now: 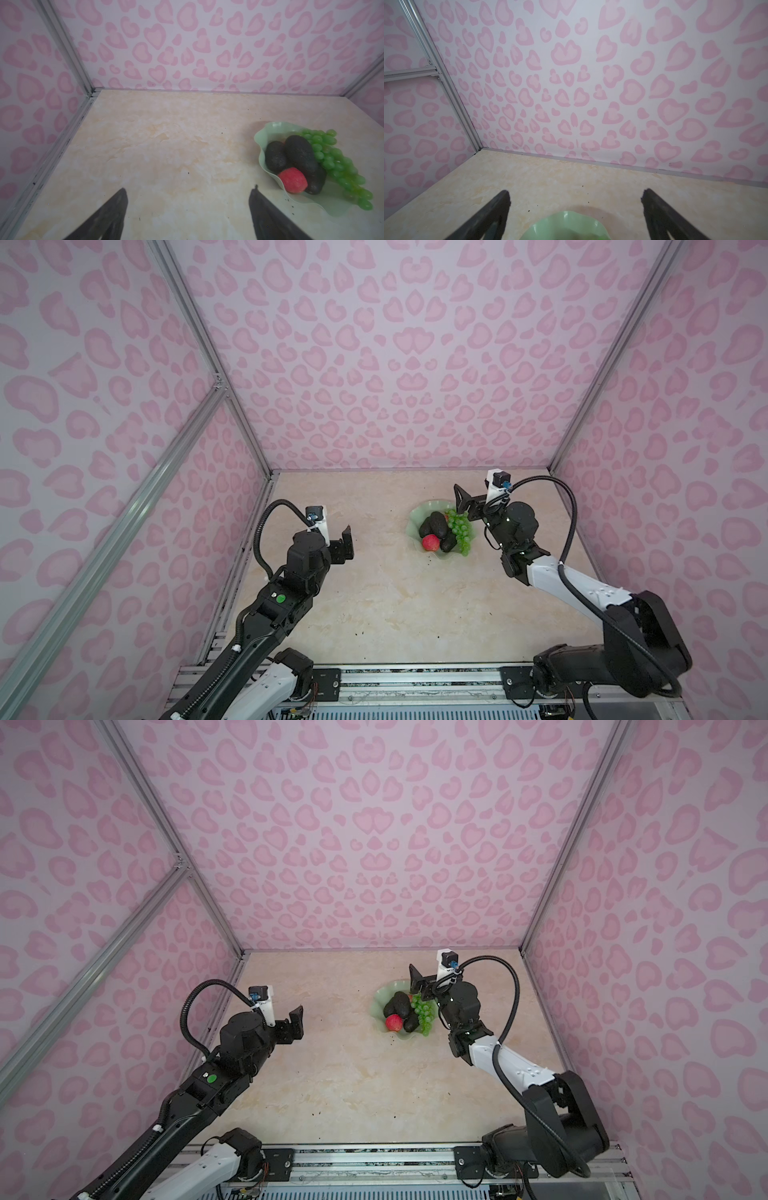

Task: Place and organize the fake fruits in the fruit bowl

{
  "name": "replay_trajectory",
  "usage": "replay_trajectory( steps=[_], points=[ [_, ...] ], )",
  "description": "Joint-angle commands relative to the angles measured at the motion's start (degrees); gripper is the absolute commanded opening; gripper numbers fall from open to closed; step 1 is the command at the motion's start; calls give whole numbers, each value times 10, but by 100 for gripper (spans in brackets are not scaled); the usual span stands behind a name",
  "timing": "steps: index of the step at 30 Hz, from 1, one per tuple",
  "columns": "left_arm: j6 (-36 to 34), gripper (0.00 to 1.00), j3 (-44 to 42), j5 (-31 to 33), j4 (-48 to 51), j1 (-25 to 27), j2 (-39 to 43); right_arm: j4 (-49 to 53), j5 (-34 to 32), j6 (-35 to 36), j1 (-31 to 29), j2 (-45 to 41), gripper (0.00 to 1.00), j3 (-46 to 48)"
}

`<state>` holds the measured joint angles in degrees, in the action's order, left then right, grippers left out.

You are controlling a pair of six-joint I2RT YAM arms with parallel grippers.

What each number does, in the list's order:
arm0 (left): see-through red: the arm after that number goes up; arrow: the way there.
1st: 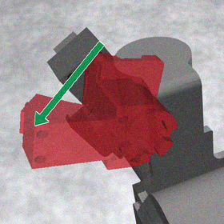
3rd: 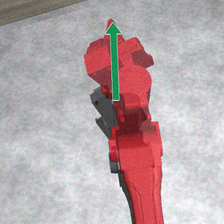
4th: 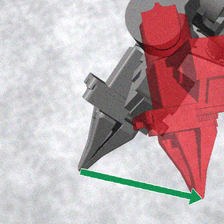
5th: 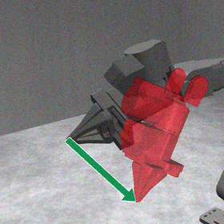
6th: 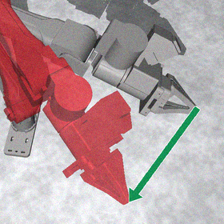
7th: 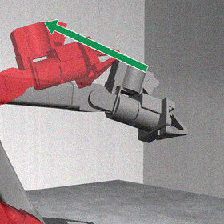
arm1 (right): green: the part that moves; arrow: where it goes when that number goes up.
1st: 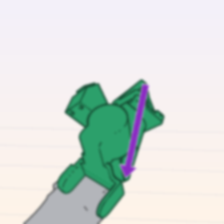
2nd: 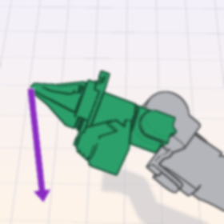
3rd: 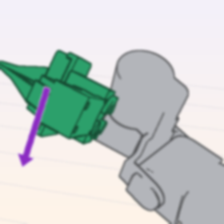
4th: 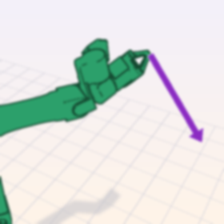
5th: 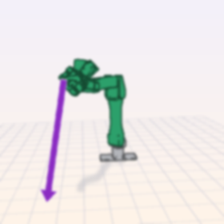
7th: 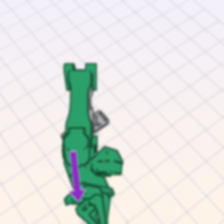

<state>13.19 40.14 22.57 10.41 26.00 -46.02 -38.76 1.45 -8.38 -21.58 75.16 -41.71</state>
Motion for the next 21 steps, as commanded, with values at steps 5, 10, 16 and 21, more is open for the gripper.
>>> replay_trajectory(
  steps=[5, 10, 16, 21],
  points=[
    [-72, 99, -124, 148, -261, -41, -4, 214, -194, 14, 30, -155, 99, 100],
    [-93, 97, -197, 110, -393, -113, -52, 101, -265, 35, 84, -183, 99, 206],
    [-53, 97, -269, -18, -534, -239, -132, -50, -269, 68, 122, -117, 99, 278],
    [-56, 98, -250, -78, -597, -251, -252, -155, -231, 106, 128, -41, 99, 286]
  ],
)
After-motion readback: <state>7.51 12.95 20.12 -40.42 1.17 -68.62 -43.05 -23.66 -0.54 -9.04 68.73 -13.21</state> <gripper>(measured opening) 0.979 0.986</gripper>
